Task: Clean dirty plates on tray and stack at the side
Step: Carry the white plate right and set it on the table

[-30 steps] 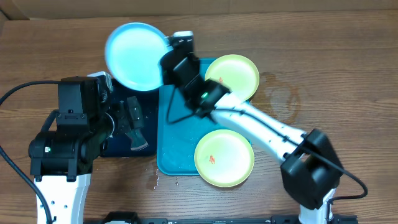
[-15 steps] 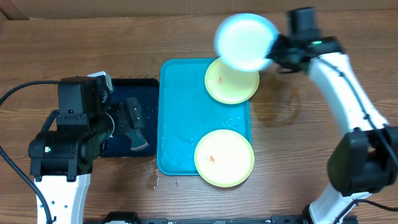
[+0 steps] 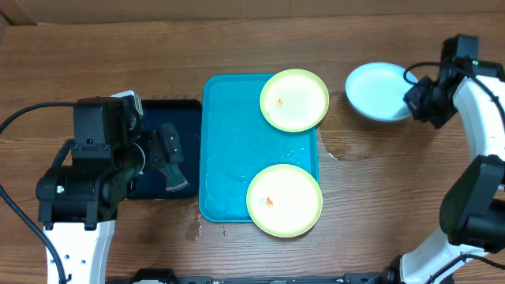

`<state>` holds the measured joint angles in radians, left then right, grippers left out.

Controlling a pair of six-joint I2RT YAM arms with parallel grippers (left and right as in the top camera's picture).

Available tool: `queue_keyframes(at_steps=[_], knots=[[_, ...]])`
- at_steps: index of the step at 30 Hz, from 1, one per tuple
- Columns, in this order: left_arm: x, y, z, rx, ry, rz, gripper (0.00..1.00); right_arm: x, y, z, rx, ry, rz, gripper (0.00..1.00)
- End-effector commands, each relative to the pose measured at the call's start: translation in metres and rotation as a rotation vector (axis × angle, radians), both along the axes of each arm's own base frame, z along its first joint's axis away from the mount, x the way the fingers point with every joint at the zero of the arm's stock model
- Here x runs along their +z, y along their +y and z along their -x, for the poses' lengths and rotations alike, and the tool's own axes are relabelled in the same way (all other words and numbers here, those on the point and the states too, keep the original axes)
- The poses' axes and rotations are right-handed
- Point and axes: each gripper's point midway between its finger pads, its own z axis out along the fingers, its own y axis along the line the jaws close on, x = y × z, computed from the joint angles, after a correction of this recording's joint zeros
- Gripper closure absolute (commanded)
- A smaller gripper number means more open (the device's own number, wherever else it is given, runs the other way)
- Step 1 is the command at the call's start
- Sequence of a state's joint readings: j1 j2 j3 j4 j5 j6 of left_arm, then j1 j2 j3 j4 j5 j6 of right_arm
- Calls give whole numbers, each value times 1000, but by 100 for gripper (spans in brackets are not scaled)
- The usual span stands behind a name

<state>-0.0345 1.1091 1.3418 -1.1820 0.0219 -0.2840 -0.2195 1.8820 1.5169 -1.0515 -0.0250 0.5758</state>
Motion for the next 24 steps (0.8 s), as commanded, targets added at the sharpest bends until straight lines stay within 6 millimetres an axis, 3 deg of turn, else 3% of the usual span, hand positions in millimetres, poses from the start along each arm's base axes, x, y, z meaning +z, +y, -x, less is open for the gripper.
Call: queue_keyframes(at_steps=[1, 12, 24], knots=[[4, 2, -2, -4, -13, -17, 0, -11, 3, 8, 4, -7, 10, 96], [4, 2, -2, -4, -13, -17, 0, -57, 13, 19, 16, -15, -13, 96], [4, 2, -2, -4, -12, -17, 0, -66, 30, 15, 61, -34, -8, 96]])
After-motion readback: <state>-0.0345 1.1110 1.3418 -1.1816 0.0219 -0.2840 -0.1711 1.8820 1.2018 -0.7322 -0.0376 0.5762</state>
